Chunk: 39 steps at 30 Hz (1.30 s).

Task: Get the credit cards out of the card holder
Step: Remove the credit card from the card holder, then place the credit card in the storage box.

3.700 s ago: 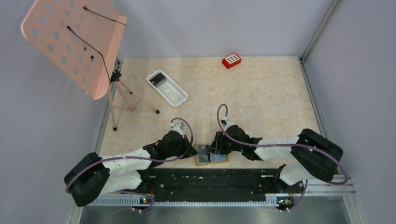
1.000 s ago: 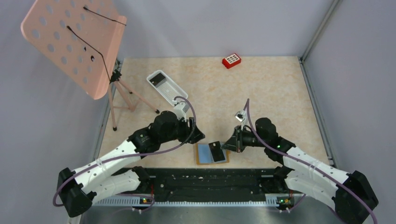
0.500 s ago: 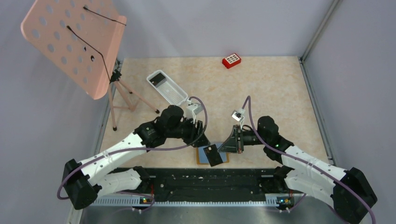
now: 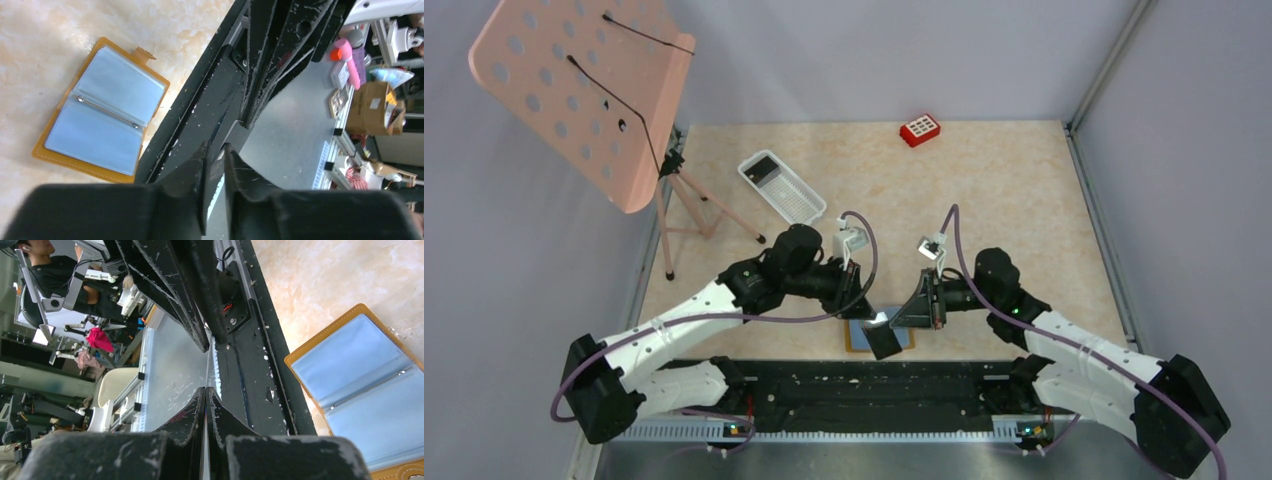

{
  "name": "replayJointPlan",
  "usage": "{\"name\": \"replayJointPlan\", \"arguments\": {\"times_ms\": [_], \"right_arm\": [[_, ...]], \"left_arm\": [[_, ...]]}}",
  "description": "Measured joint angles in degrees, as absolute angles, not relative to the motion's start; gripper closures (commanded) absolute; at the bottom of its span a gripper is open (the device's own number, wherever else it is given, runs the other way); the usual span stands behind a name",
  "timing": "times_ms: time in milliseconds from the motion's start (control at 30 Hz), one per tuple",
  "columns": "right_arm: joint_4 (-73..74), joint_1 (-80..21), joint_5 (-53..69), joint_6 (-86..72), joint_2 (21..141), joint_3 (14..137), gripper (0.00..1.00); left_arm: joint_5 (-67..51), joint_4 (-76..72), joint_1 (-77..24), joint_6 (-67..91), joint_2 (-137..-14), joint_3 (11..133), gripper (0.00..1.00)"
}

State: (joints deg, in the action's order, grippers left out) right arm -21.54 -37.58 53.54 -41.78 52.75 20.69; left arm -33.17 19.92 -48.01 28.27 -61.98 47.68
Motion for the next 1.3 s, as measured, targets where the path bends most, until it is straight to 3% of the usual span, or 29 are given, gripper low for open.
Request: {"name": "replayJointPlan", "arguments": {"times_ms": [67, 233, 333, 533, 633, 700, 1100, 1300], "right_arm": [[-21.6, -37.6, 53.6, -41.8, 53.0, 20.7, 1.0], [-20.9, -37.3, 53.0, -41.9, 53.4, 20.6, 0.98], [-20.0, -37.3, 51.8, -42.3, 53.3, 20.6, 0.75], [-11.1, -37.3, 42.8, -41.1, 47.7, 22.0, 0.42], [-5.8, -37.3, 37.3, -40.8, 42.3, 24.2, 0.09], [-2.9, -37.3, 33.8, -40.5, 38.7, 25.5, 0.02], [7.7, -37.3, 22.7, -40.5, 30.7, 26.3, 0.01], [10.4, -37.3, 21.7, -39.0, 30.7, 26.4, 0.01]], "left_arm": [[-34.1, 19.6, -48.0, 28.3, -62.2, 47.7, 1.0], [-35.4, 19.6, -48.0, 28.4, -62.5, 47.7, 1.0], [-35.0, 19.6, -47.8, 28.4, -62.8, 47.7, 1.0], [-26.1, 20.3, -47.5, 28.9, -63.3, 47.7, 1.0], [-19.4, 20.9, -46.7, 29.3, -63.7, 48.8, 1.0], [-13.4, 21.1, -45.6, 29.9, -64.6, 50.7, 1.0], [10.7, 14.6, -28.2, 39.0, -82.9, 61.2, 1.0], [22.5, 12.3, -26.3, 40.4, -95.8, 70.0, 1.0]]}}
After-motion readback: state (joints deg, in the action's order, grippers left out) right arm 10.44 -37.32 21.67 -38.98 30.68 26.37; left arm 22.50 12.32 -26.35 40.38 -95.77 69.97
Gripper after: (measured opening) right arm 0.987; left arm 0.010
